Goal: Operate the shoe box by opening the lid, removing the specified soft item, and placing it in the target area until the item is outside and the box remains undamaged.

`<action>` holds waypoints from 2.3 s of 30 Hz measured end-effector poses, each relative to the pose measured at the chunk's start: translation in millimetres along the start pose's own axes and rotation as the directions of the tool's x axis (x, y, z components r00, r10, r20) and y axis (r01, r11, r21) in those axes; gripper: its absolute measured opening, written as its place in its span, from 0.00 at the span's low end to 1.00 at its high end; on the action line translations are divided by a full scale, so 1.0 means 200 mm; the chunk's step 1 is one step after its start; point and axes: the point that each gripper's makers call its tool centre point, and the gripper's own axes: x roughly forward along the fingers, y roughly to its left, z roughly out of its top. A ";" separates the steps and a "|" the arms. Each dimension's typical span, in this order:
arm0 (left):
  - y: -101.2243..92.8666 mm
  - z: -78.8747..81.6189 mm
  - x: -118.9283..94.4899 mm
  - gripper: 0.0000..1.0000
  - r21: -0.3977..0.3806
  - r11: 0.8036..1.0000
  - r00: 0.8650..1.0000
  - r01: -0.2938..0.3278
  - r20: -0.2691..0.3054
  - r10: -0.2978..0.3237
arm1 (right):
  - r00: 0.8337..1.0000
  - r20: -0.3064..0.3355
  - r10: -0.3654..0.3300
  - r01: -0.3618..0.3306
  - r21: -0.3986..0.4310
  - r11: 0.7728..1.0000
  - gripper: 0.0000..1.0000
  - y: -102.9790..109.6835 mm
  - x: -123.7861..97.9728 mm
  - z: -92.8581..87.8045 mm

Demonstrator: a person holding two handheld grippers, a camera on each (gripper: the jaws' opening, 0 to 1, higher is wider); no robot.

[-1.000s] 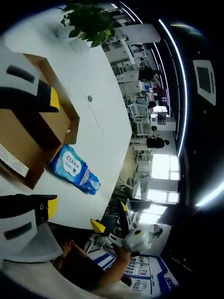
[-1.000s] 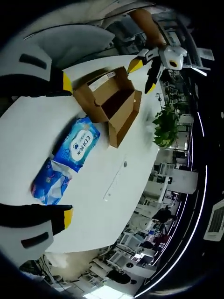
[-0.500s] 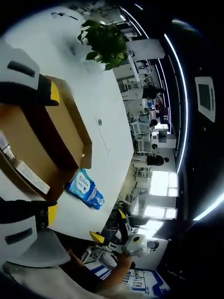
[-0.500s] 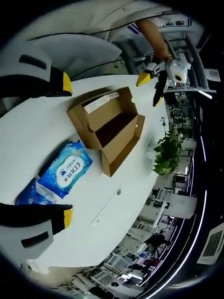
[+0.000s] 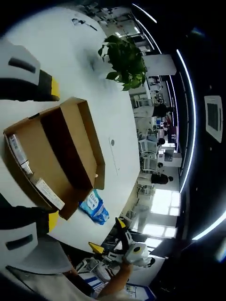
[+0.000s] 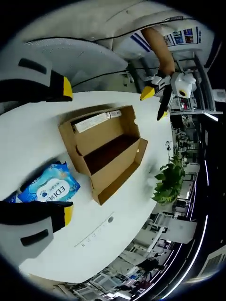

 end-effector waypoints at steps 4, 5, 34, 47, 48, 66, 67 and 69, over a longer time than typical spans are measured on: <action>0.04 -0.08 -0.01 0.90 -0.020 0.999 0.999 -0.025 -0.032 0.025 | 0.999 -0.025 0.045 -0.046 -0.044 0.998 0.76 0.04 0.09 0.02; 0.05 -0.10 -0.02 0.87 -0.021 0.999 0.999 -0.035 -0.040 0.034 | 0.998 -0.029 0.056 -0.057 -0.051 0.997 0.74 0.05 0.10 0.02; 0.25 -0.57 -0.01 0.07 -0.307 0.915 0.952 -0.260 -0.238 0.190 | 0.939 -0.248 0.238 -0.309 -0.303 0.901 0.44 0.22 0.59 -0.09; 0.26 -0.59 -0.01 0.04 -0.356 0.896 0.952 -0.265 -0.242 0.185 | 0.905 -0.290 0.312 -0.386 -0.251 0.888 0.39 0.27 0.71 -0.11; 0.26 -0.59 -0.01 0.04 -0.355 0.896 0.952 -0.265 -0.243 0.185 | 0.903 -0.292 0.316 -0.390 -0.248 0.887 0.38 0.27 0.71 -0.11; 0.26 -0.59 0.00 0.04 -0.348 0.895 0.945 -0.281 -0.263 0.194 | 0.911 -0.290 0.293 -0.366 -0.238 0.900 0.16 0.35 0.75 -0.10; 0.26 -0.59 0.00 0.04 -0.346 0.895 0.945 -0.281 -0.264 0.194 | 0.915 -0.281 0.290 -0.359 -0.237 0.903 0.16 0.35 0.75 -0.09; 0.26 -0.59 0.00 0.04 -0.346 0.895 0.944 -0.282 -0.265 0.195 | 0.919 -0.267 0.291 -0.355 -0.240 0.903 0.16 0.35 0.73 -0.07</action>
